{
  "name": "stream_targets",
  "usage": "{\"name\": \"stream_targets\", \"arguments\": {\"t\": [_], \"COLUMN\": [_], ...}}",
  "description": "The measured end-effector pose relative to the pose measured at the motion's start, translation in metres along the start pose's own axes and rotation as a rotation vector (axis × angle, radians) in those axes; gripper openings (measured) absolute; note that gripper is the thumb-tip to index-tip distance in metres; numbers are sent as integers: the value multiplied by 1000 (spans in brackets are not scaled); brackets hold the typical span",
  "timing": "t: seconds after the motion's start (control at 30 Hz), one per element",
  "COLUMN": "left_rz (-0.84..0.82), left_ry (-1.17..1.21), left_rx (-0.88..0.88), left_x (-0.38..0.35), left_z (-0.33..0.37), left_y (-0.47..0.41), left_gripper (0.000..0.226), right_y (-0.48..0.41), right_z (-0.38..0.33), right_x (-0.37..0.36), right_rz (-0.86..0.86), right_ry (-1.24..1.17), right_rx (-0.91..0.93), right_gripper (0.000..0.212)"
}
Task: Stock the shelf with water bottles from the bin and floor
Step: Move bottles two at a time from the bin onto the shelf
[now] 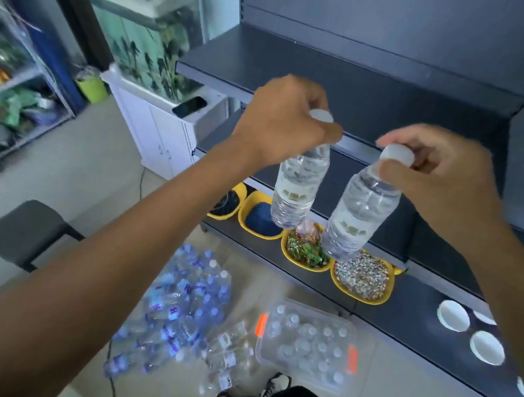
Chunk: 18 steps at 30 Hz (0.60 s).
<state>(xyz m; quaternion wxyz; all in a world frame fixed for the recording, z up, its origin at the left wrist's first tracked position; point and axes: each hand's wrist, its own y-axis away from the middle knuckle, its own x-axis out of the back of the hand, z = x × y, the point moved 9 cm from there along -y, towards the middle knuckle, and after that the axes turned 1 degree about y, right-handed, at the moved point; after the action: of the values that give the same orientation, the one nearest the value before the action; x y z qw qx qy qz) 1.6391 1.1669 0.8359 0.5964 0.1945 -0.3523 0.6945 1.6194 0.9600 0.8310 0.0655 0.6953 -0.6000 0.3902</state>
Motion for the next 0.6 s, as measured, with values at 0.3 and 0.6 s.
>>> {"name": "stream_targets", "arguments": {"t": [0.3, 0.6], "left_rz": [5, 129], "left_ry": [97, 152], "left_rx": [43, 49], "left_x": [2, 18], "left_z": [35, 25], "left_y": [-54, -118], "left_gripper": [23, 10], "right_y": [-59, -132], "right_z": [0, -3], "right_x": [37, 53], "right_rz": [-4, 48], "right_ry": [-7, 55], "right_rx": [74, 97], "right_gripper": [14, 9]}}
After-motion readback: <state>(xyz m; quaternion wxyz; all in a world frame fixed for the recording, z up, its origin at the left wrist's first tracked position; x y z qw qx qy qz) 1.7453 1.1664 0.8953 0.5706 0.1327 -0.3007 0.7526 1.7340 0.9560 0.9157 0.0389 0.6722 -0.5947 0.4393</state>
